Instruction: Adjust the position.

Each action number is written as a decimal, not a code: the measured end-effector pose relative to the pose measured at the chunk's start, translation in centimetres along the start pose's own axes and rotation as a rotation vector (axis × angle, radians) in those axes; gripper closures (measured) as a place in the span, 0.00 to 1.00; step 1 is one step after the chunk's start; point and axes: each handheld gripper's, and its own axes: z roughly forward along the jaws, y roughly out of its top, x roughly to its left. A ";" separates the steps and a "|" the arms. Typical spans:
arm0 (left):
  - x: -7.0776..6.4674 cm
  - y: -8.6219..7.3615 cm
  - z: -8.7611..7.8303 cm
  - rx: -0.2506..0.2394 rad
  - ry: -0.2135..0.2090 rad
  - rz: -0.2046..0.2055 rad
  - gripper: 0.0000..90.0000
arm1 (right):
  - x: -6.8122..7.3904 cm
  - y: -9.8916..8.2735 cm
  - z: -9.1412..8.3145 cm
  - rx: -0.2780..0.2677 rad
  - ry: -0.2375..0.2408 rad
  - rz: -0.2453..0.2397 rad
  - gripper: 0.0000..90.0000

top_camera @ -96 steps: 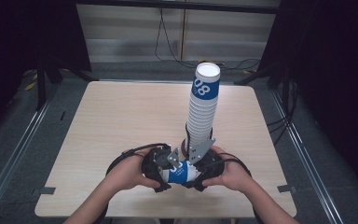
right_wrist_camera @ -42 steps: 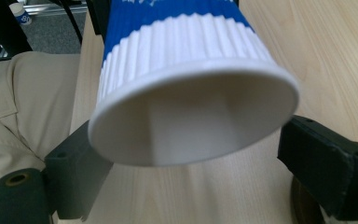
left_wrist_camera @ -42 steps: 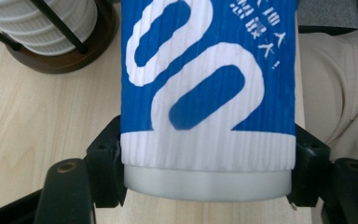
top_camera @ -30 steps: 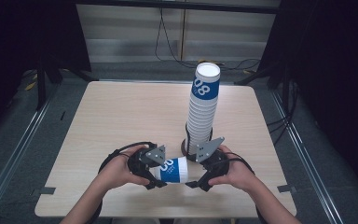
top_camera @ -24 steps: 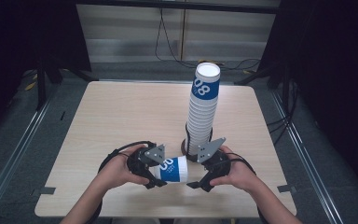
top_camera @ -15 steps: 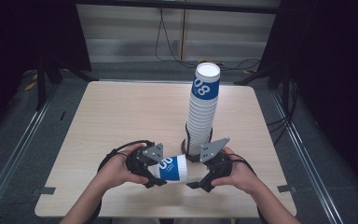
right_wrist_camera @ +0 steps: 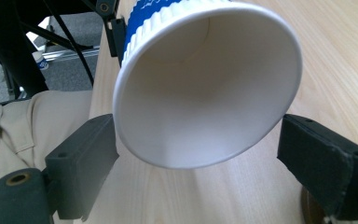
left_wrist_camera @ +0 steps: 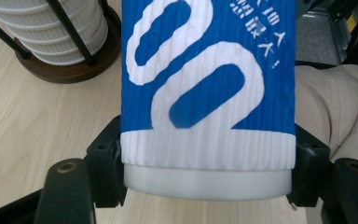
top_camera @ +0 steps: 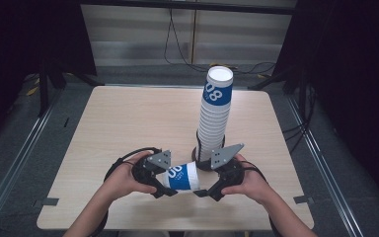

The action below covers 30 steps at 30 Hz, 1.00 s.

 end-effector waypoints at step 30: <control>0.4 -0.5 0.6 0.010 0.010 -0.003 0.34 | -0.1 0.8 0.2 0.008 -0.042 -0.025 0.25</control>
